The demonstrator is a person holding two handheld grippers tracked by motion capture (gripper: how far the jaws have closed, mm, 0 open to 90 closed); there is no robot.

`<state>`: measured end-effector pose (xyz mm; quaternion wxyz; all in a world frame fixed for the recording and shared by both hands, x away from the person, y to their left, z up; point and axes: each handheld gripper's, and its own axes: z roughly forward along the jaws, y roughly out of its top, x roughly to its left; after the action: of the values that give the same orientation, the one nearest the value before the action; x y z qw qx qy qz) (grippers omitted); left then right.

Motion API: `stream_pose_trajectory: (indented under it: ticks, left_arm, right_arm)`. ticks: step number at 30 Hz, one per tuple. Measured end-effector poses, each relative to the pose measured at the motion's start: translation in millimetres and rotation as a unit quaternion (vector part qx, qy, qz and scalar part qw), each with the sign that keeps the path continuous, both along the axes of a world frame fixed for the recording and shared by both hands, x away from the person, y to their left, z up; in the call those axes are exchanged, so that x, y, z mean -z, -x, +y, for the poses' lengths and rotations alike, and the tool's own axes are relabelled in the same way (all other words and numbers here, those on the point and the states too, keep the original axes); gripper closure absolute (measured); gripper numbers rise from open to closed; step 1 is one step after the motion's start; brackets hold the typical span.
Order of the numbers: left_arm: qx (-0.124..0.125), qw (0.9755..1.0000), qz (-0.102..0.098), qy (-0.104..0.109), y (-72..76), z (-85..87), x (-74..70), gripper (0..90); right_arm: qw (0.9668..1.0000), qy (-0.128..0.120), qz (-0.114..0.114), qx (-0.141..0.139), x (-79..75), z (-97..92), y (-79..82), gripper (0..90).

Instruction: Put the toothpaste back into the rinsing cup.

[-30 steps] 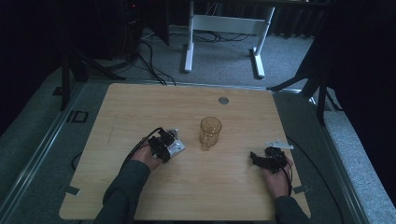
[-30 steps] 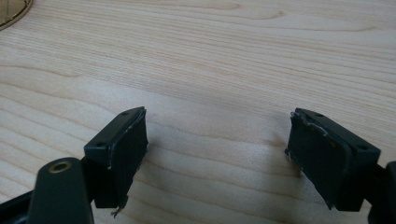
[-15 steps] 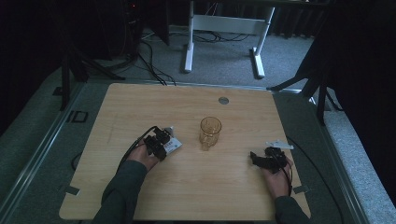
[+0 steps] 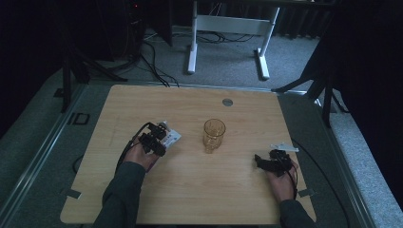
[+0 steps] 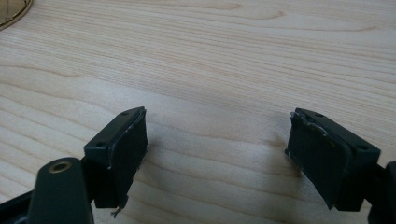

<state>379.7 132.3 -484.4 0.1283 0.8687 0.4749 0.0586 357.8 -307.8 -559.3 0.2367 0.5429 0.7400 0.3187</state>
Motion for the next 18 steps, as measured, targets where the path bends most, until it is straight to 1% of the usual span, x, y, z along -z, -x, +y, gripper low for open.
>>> stream_pose_trajectory:
  ticks: [3,8,16,18]
  left_arm:
    - [-0.003,1.0000,-0.003,0.007,-0.4,3.3,-2.9,72.1]
    - [-0.016,0.9995,-0.017,0.022,-0.6,9.3,-8.5,72.1]
    - [-0.040,0.9976,-0.040,0.039,-1.0,17.7,-17.3,72.2]
    - [-0.041,0.9972,-0.048,0.041,-0.6,19.0,-19.2,72.2]
  right_arm:
    - [1.0000,0.000,0.000,0.000,0.0,0.0,0.0,19.8]
    - [1.0000,0.000,0.000,0.000,0.0,0.0,0.0,19.8]
    - [1.0000,0.000,0.000,0.000,0.0,0.0,0.0,19.8]
    - [1.0000,0.000,0.000,0.000,0.0,0.0,0.0,19.8]
